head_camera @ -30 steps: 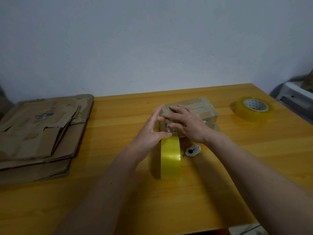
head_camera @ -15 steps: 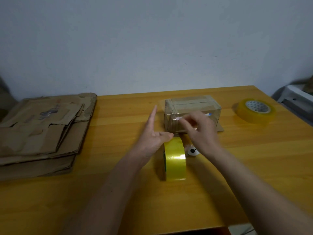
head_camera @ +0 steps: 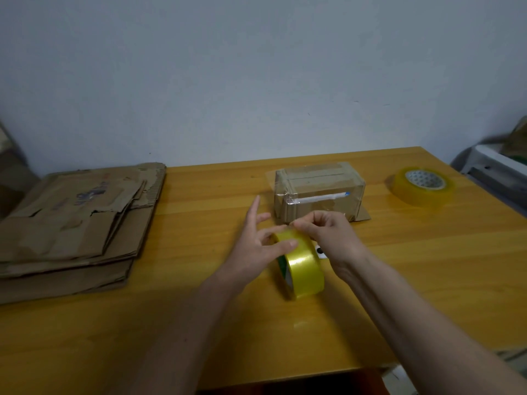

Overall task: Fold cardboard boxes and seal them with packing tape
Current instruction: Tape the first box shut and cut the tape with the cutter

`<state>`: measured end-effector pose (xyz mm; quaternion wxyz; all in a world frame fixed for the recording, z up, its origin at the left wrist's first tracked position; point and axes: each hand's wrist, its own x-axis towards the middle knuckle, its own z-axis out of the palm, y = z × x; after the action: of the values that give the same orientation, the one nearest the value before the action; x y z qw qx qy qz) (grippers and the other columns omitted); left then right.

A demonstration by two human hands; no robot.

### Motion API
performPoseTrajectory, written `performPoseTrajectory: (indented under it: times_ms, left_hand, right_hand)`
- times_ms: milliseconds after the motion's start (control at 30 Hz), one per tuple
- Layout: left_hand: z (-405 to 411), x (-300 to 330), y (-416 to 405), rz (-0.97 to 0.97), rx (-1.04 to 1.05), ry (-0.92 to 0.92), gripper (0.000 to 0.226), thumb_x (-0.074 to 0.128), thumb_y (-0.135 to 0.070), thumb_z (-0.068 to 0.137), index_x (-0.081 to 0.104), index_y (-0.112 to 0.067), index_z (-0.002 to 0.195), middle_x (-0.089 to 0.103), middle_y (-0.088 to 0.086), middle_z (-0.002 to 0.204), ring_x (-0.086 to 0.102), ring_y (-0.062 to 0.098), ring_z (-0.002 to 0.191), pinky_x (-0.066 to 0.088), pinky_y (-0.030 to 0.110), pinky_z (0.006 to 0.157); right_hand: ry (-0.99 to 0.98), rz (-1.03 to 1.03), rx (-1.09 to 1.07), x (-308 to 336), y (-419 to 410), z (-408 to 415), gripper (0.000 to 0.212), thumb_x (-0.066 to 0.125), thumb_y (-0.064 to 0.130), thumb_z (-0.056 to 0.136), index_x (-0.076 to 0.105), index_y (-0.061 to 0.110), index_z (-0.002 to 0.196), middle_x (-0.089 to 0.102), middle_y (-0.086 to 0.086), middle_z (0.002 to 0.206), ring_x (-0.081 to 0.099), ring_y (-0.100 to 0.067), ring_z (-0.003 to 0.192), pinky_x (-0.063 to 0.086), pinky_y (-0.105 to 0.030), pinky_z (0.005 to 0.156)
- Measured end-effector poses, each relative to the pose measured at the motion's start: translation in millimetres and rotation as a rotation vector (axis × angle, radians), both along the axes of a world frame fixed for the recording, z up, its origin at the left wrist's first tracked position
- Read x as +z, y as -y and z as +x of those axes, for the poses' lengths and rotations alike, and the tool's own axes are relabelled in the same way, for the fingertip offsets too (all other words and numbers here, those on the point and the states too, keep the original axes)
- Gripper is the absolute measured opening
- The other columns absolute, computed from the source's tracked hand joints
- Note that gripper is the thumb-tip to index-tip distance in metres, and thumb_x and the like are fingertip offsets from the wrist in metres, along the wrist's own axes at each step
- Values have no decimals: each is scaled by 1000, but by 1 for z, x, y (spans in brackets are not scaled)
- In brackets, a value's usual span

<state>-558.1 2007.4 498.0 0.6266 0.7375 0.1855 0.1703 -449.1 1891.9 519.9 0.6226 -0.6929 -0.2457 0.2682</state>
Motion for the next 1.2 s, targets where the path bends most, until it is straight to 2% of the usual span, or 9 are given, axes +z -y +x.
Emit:
performPoseTrajectory:
  times_ms: [100,267,433,567,667,767,967,1067,1200]
  left_hand:
    - [0,5,1,13,-1,-14,109,78,-13,77,3,-33,153,40,2,141,57,4,114,47,25,96]
    - [-1,4,5,44,34,-18,107,80,-14,76,8,-30,154,41,1,139,57,3,112,50,17,84]
    - [-2,4,6,60,91,-33,104,81,-19,75,14,-27,153,43,0,136,57,10,112,51,13,74]
    - [-1,-1,19,389,395,107,79,90,-28,63,46,-24,129,45,-4,123,54,6,105,43,8,82]
    - [-4,-9,26,754,565,293,45,80,-41,65,64,-20,101,53,-3,104,51,12,98,42,21,85]
    - [-3,-11,27,889,629,272,35,75,-45,70,73,-23,97,57,-6,96,48,12,93,35,26,82]
    - [0,-4,22,749,507,95,31,81,-37,73,74,-29,103,58,-12,101,44,7,100,35,28,87]
    - [0,-1,22,676,419,98,20,80,-32,75,75,-27,94,57,-13,98,46,7,100,39,26,88]
    - [-1,6,24,371,387,116,8,79,-27,77,71,-27,78,61,-12,93,55,5,94,41,22,84]
  right_hand:
    - [-240,124,17,0,3,-4,8,63,5,87,65,1,80,66,-8,69,61,-14,59,49,-22,51]
    - [-435,207,33,-5,9,-9,12,64,6,83,64,-1,92,67,-12,78,64,-19,66,54,-30,59]
    - [-436,247,101,-2,11,-10,16,67,14,73,65,3,84,66,-9,76,63,-17,66,54,-28,62]
    - [-334,204,4,0,8,-11,13,62,14,89,66,6,79,66,-7,77,61,-18,71,52,-34,69]
    - [-266,178,-5,-1,6,-11,14,62,16,89,68,9,78,70,-8,86,62,-23,90,49,-42,89]
    - [-232,169,-10,-1,5,-14,13,62,15,90,67,8,81,68,-11,91,60,-25,94,45,-44,96]
    - [-147,154,-2,1,8,-16,13,61,16,90,66,10,79,69,-18,104,61,-28,101,43,-48,102]
    - [-93,129,14,3,9,-17,16,59,18,92,64,12,78,68,-16,102,60,-23,98,44,-47,101]
    - [35,95,43,4,11,-17,16,56,18,94,61,8,84,63,-14,98,57,-19,92,46,-41,93]
